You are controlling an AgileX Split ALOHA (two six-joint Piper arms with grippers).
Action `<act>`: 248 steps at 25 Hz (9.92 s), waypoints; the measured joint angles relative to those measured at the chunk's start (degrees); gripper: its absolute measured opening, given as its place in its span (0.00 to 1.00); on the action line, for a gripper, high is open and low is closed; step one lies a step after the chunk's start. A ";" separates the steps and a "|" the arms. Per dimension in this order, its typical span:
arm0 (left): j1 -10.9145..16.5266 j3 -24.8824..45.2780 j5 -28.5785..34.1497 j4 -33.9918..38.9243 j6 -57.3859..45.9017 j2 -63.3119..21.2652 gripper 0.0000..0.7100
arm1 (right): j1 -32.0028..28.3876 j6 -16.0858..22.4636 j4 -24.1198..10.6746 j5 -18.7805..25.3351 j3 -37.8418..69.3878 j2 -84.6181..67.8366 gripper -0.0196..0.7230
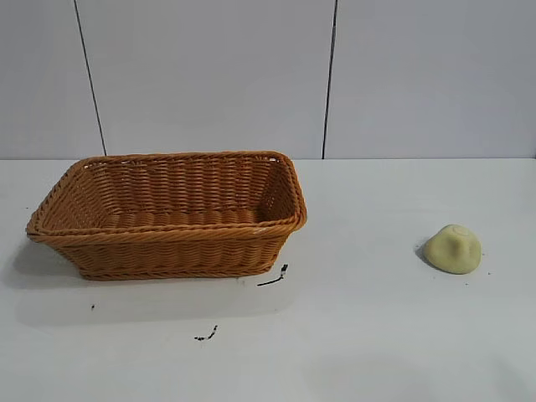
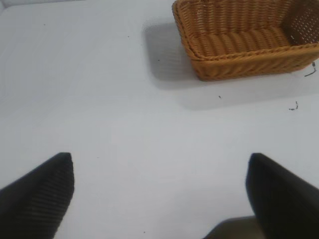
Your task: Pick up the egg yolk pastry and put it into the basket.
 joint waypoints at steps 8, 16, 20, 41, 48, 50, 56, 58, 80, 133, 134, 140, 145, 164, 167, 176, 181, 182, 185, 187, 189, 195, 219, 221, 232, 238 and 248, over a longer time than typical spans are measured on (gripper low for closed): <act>0.00 0.00 0.00 0.00 0.00 0.00 0.98 | 0.00 0.00 0.00 0.00 0.00 0.00 0.96; 0.00 0.00 0.00 0.00 0.00 0.00 0.98 | 0.00 0.00 -0.23 -1.40 -2.95 7.79 0.96; 0.00 0.00 0.00 0.00 0.00 0.00 0.98 | 0.00 0.00 -0.23 -3.69 -7.50 20.47 0.96; 0.00 0.00 0.00 0.00 0.00 0.00 0.98 | 1.95 -0.64 1.63 -5.45 -39.60 90.57 0.96; 0.00 0.00 0.00 0.00 0.00 0.00 0.98 | 2.65 -0.66 1.72 -10.36 -44.73 101.14 0.96; 0.00 0.00 0.00 0.00 0.00 0.00 0.98 | 2.65 -0.66 1.36 -12.65 -45.38 104.28 0.96; 0.00 0.00 0.00 0.00 0.00 0.00 0.98 | 2.54 0.00 1.11 -17.74 -45.50 112.80 0.96; 0.00 0.00 0.00 0.00 0.00 0.00 0.98 | 2.48 0.00 1.11 -18.64 -45.50 115.14 0.96; 0.00 0.00 0.00 0.00 0.00 0.00 0.98 | 2.48 0.00 0.88 -23.20 -45.64 120.32 0.38; 0.00 0.00 0.00 0.00 0.00 0.00 0.98 | 35.09 0.49 0.17 -10.95 -93.91 139.23 0.19; 0.00 0.00 0.00 0.00 0.00 0.00 0.98 | 35.09 0.49 0.22 -10.95 -93.91 139.23 0.27; 0.00 0.00 0.00 0.00 0.00 0.00 0.98 | 35.09 0.55 -0.11 -8.20 -96.39 139.23 0.92; 0.00 0.00 0.00 0.00 0.00 0.00 0.98 | 34.90 1.49 -0.76 -2.22 -103.34 139.23 0.96; 0.00 0.00 0.00 0.00 0.00 0.00 0.98 | 6.59 1.71 -1.48 4.98 -108.87 139.23 0.96; 0.00 0.00 0.00 0.00 0.00 0.00 0.98 | 3.86 1.71 -1.48 7.05 -108.87 139.23 0.96; 0.00 0.00 0.00 0.00 0.00 0.00 0.98 | 1.28 1.76 -0.76 10.44 -108.12 138.25 0.96; 0.00 0.00 0.00 0.00 0.00 0.00 0.98 | 1.28 1.76 -0.27 10.39 -98.83 130.49 0.96; 0.00 0.00 0.00 0.00 0.00 0.00 0.98 | 1.28 1.76 -0.33 10.44 -95.40 128.32 0.96; 0.00 0.00 0.00 0.00 0.00 0.00 0.98 | 1.28 1.76 -0.38 10.27 -83.77 119.13 0.96; 0.00 0.00 0.00 0.00 0.00 0.00 0.98 | 1.28 1.76 -0.38 10.27 -75.02 113.10 0.96; 0.00 0.00 0.00 0.00 0.00 0.00 0.98 | 1.28 1.76 -0.38 10.27 -65.22 105.15 0.96; 0.00 0.00 0.00 0.00 0.00 0.00 0.98 | 1.28 1.76 -0.38 10.38 -40.94 79.88 0.96; 0.00 0.00 0.00 0.00 0.00 0.00 0.98 | 1.28 -1.35 0.08 0.01 -0.27 1.15 0.96; 0.00 0.00 0.00 0.00 0.00 0.00 0.98 | 1.28 -1.35 0.08 -0.01 -0.27 0.15 0.96; 0.00 0.00 0.00 0.00 0.00 0.00 0.98 | -2.75 -1.35 0.22 -0.01 -0.27 -0.03 0.96; 0.00 0.00 0.00 0.00 0.00 0.00 0.98 | -3.06 -1.35 0.26 -0.01 -0.27 -0.03 0.96; 0.00 0.00 0.00 0.00 0.00 0.00 0.98 | -3.06 -1.35 0.26 -0.01 -0.27 -0.03 0.96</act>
